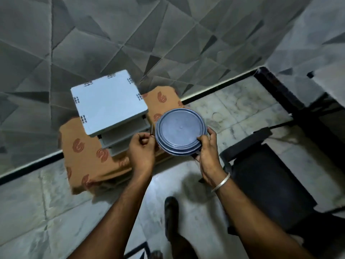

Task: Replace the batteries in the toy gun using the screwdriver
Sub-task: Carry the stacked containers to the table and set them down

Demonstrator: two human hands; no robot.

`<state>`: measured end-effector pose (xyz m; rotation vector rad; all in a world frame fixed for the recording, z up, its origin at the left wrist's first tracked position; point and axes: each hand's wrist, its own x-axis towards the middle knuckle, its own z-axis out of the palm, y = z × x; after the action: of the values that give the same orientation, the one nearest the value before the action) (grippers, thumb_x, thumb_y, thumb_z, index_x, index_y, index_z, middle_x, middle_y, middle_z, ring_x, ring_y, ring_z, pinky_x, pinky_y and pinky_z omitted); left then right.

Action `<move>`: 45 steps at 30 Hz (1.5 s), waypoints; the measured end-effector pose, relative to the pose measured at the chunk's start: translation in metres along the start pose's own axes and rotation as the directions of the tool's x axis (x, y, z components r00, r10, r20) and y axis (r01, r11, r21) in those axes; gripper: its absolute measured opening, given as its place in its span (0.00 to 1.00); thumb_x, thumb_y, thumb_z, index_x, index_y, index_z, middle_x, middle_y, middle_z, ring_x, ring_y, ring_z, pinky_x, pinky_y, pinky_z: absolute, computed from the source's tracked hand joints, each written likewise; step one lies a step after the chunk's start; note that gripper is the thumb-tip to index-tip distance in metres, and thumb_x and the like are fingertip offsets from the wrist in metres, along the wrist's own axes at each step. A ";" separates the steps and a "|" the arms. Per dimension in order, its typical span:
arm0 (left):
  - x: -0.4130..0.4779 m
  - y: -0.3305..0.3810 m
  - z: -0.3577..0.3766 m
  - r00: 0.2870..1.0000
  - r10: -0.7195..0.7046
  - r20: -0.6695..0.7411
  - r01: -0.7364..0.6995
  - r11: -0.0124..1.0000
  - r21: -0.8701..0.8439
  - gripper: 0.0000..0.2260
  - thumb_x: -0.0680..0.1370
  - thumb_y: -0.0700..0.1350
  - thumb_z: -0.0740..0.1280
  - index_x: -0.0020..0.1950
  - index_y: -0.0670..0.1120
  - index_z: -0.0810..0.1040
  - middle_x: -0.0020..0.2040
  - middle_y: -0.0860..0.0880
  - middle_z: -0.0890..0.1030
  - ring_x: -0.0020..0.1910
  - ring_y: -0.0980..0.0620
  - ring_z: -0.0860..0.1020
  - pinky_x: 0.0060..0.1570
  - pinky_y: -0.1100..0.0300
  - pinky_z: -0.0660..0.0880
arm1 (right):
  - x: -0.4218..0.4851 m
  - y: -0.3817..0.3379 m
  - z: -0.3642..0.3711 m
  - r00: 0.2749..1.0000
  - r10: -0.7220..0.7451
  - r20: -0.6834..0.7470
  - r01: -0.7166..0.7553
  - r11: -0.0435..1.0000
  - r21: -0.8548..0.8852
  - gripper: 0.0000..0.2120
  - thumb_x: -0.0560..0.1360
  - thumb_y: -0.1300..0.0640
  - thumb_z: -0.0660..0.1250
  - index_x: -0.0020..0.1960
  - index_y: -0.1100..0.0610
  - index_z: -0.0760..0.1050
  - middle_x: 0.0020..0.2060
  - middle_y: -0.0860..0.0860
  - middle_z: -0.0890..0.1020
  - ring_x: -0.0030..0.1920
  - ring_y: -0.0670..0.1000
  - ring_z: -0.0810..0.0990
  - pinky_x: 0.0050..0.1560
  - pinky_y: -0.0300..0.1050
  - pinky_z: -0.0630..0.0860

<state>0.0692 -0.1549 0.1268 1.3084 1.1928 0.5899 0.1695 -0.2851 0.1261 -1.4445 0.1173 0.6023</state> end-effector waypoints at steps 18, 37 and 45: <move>-0.261 0.166 0.049 0.760 0.446 0.473 -0.333 0.892 -0.306 0.03 0.80 0.38 0.68 0.51 0.41 0.80 0.43 0.42 0.84 0.43 0.47 0.85 0.46 0.54 0.83 | -0.262 -0.175 -0.197 0.847 -0.328 -0.419 0.440 0.875 0.204 0.20 0.78 0.58 0.62 0.70 0.49 0.70 0.63 0.51 0.80 0.63 0.54 0.78 0.64 0.60 0.74; -0.577 0.125 0.213 0.602 0.417 0.681 -0.209 0.905 -0.370 0.03 0.80 0.36 0.67 0.52 0.38 0.78 0.44 0.40 0.82 0.36 0.48 0.85 0.36 0.58 0.82 | -0.418 -0.199 -0.518 0.738 -0.365 -0.567 0.540 0.824 0.172 0.15 0.78 0.56 0.65 0.64 0.45 0.75 0.58 0.50 0.82 0.58 0.53 0.81 0.57 0.59 0.78; -0.666 0.117 0.281 0.623 0.413 0.664 -0.214 0.907 -0.364 0.02 0.80 0.36 0.67 0.50 0.38 0.79 0.45 0.36 0.83 0.37 0.45 0.84 0.39 0.54 0.83 | -0.417 -0.225 -0.628 0.753 -0.377 -0.539 0.559 0.798 0.223 0.17 0.78 0.58 0.65 0.64 0.45 0.74 0.57 0.49 0.83 0.56 0.50 0.82 0.54 0.56 0.79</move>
<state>0.1248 -0.8289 0.4073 1.3463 0.1981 0.3746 0.0922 -1.0141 0.4119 -1.1504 0.2217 -0.2102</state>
